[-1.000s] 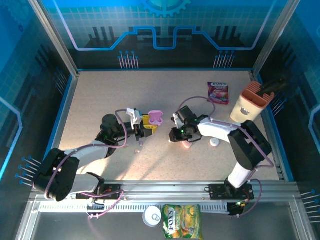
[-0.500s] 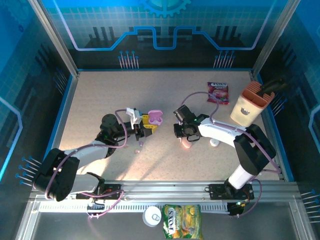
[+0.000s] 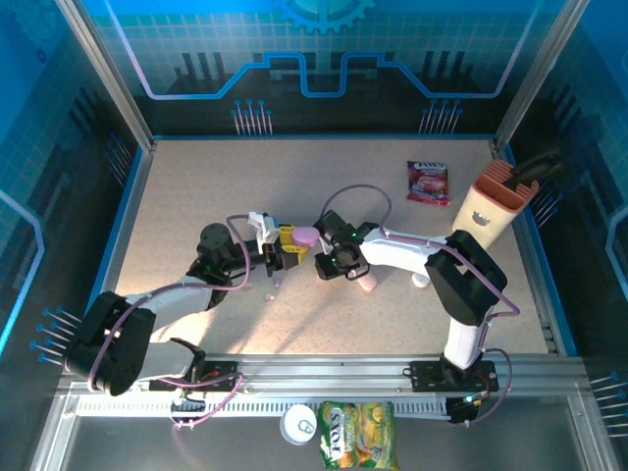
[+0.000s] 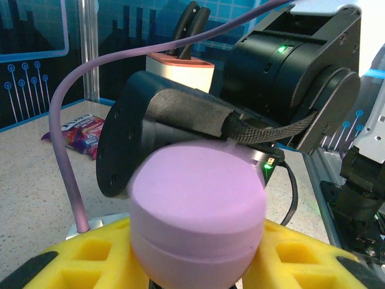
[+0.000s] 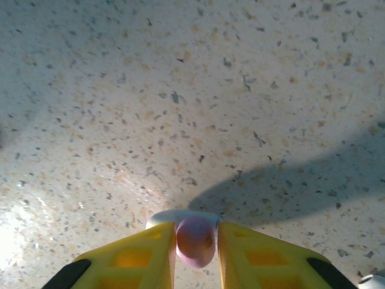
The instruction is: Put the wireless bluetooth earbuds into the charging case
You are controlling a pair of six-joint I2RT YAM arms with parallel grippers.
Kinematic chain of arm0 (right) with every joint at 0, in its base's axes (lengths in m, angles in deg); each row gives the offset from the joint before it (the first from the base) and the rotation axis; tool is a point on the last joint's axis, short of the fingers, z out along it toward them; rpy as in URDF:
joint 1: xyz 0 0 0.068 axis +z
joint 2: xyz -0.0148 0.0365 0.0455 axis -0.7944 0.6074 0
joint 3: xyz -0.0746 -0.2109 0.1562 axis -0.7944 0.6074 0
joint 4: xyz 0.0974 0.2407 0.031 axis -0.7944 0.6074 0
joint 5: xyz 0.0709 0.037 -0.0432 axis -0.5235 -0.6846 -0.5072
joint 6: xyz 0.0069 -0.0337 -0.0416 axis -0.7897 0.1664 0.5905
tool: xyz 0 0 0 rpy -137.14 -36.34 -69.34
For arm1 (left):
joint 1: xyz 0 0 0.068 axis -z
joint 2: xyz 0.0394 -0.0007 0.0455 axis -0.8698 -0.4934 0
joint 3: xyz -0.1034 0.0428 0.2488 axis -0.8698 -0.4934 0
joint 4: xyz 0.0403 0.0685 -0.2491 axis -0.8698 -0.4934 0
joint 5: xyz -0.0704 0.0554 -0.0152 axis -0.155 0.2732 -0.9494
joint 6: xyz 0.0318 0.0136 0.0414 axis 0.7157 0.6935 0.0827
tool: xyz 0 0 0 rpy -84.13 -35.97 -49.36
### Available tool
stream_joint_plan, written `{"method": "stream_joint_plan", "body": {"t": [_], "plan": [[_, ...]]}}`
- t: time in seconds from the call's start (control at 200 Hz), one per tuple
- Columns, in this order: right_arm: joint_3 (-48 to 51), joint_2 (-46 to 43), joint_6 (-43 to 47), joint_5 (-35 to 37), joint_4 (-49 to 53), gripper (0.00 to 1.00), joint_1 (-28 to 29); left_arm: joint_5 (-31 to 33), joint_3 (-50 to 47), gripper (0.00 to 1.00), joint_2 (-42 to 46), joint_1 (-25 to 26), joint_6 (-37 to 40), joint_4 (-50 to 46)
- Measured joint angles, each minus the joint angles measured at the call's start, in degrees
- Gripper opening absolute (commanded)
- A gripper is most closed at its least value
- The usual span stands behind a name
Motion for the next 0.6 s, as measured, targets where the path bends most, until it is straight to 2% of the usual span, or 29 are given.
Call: {"method": "stream_joint_plan", "body": {"t": [0.6], "plan": [[2.1,-0.3,-1.9,-4.9,-2.1,0.17,-2.8,0.4,0.0,0.39,0.5,-0.3,1.1,-0.9]]}}
